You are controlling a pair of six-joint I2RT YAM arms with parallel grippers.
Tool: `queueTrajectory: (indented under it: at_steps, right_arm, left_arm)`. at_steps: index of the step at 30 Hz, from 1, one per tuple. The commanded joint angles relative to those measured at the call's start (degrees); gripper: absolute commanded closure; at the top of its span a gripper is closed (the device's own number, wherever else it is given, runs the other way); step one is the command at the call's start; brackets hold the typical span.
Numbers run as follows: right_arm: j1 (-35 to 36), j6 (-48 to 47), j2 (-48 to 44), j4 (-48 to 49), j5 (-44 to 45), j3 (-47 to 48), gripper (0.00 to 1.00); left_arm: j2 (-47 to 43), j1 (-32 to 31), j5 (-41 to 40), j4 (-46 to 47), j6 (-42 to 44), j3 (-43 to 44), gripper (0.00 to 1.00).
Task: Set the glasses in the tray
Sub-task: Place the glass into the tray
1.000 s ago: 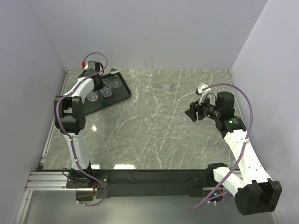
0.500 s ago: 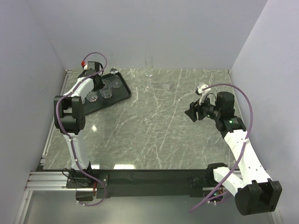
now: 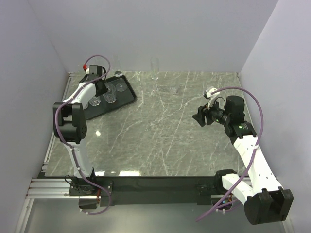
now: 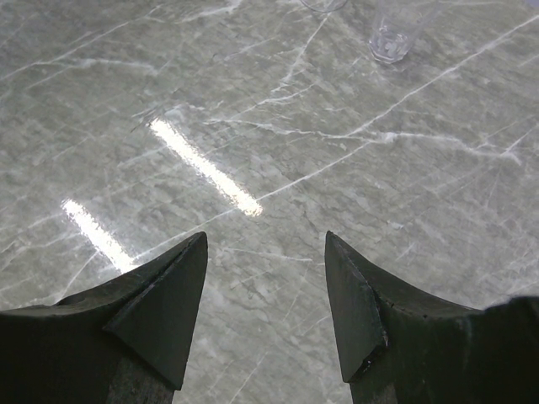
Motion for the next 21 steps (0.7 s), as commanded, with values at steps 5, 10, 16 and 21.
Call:
queueTrajectory:
  at_steps: [5,10,16,21]
  right_arm:
    - [-0.66,-0.53,-1.37,2.16,-0.94,-0.50,0.35]
    - [-0.66,-0.53,-1.37,2.16,-1.03,-0.50,0.35]
    - [-0.67,-0.44,-1.46,2.16,-1.11,-0.50,0.35]
    - [-0.67,-0.44,-1.46,2.25,-1.29,-0.50,0.35]
  left_arm:
    - [-6.68,0.44,0.50,2.80,0.07,-1.49,0.68]
    - [-9.75,0.44,2.17,3.15,-0.01,-2.63,0.68]
    - [-15.54,0.44,4.45,4.56,-0.01,-6.49,0.64]
    - [-21.61,0.44,7.18,6.40,0.25,-11.58,0.52]
